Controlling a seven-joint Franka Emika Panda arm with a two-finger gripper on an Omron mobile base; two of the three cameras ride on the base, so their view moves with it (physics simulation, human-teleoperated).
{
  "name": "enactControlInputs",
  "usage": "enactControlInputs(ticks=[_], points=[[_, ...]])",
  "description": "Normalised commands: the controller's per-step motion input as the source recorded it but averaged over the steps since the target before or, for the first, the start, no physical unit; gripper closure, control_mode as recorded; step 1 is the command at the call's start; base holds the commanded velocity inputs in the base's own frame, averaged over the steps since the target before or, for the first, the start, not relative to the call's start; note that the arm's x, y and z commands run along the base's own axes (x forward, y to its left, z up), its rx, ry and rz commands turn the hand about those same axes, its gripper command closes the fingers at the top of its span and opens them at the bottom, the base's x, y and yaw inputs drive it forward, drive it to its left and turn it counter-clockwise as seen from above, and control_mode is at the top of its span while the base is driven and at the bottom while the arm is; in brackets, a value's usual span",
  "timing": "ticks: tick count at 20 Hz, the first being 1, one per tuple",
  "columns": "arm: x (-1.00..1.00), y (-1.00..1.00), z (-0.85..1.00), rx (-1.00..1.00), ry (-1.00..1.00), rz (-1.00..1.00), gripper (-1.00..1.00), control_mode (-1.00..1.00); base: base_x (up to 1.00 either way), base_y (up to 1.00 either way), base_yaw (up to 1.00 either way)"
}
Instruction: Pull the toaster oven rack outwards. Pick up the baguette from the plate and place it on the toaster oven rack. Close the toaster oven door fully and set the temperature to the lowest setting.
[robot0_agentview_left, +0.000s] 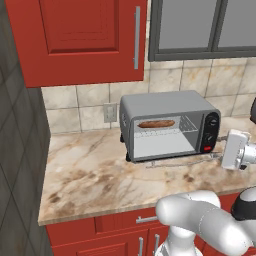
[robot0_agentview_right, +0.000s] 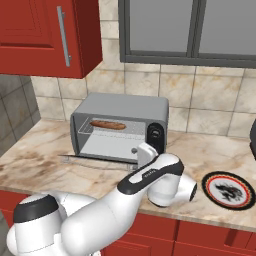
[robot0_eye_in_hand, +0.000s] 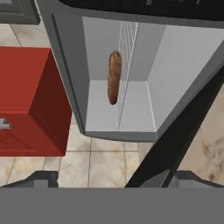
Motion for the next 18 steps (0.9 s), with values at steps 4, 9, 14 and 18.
enactControlInputs(ticks=[4, 9, 14, 18], points=[[0.00, 0.01, 0.50, 0.06, -0.05, -0.10, -1.00, -1.00, 0.00, 0.00, 0.00], [0.00, 0.03, 0.54, 0.06, -0.09, -0.13, -1.00, -1.00, 0.00, 0.00, 0.00], [0.00, 0.04, 0.48, 0.06, -0.06, -0.13, -1.00, -1.00, 0.00, 0.00, 0.00], [0.07, 0.08, 0.49, 0.02, -0.01, -0.14, -1.00, -1.00, 0.00, 0.00, 0.00]])
